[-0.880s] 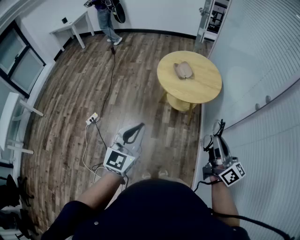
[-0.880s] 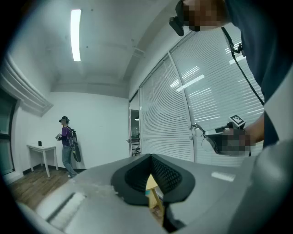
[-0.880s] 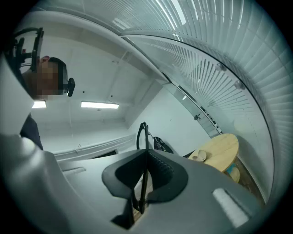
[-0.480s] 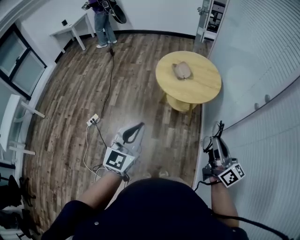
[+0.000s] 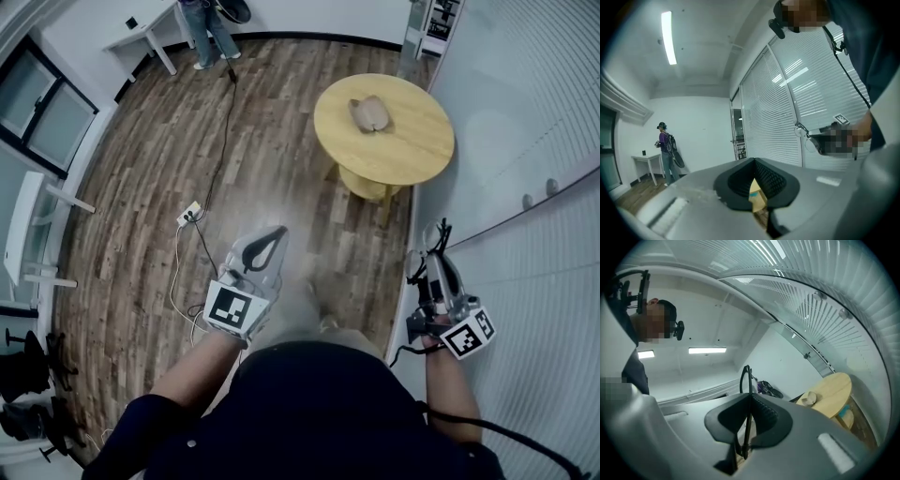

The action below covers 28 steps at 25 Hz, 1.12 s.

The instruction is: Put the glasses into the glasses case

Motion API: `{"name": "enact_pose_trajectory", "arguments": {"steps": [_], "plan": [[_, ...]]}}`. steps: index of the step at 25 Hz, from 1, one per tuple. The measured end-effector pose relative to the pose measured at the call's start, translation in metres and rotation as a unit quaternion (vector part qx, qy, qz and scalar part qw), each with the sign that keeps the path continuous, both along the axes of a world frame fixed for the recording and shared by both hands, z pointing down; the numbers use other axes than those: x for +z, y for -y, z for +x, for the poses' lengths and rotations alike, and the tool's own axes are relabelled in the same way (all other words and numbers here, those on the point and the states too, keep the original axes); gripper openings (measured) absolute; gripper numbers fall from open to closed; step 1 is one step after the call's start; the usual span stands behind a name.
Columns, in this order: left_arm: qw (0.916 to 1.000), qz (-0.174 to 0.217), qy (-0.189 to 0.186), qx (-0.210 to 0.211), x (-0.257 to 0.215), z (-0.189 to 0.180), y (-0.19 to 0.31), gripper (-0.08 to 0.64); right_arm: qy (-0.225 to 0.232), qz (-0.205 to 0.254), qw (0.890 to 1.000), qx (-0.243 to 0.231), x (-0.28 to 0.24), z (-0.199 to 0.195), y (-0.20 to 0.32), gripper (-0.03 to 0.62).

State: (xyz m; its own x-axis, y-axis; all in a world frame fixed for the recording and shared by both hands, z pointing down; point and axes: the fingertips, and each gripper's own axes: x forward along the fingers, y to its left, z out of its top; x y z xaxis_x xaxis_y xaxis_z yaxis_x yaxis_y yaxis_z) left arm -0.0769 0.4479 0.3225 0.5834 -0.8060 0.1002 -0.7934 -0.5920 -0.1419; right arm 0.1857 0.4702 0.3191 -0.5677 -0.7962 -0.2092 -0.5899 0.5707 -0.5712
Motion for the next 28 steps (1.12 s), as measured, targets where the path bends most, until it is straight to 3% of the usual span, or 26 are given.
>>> {"name": "enact_pose_trajectory", "arguments": {"steps": [3, 14, 17, 23, 28], "plan": [[0.9998, -0.008, 0.014, 0.006, 0.005, 0.004, 0.013, 0.000, 0.003, -0.008, 1.000, 0.001, 0.009, 0.004, 0.016, 0.023], [0.9991, -0.031, -0.014, 0.026, 0.016, -0.008, 0.135, 0.000, 0.000, -0.043, 0.998, 0.034, 0.019, -0.005, 0.111, 0.025], [0.9987, -0.024, -0.006, 0.044, 0.014, -0.009, 0.169, 0.000, -0.002, -0.051, 0.998, 0.041, 0.019, -0.010, 0.139, 0.025], [0.9984, -0.020, -0.030, 0.043, -0.005, -0.027, 0.224, 0.000, -0.006, -0.042, 0.998, 0.042, 0.006, -0.037, 0.193, 0.024], [0.9967, -0.030, -0.034, 0.067, 0.005, -0.043, 0.258, 0.000, -0.011, -0.035, 0.998, 0.050, -0.004, -0.061, 0.226, 0.023]]}}
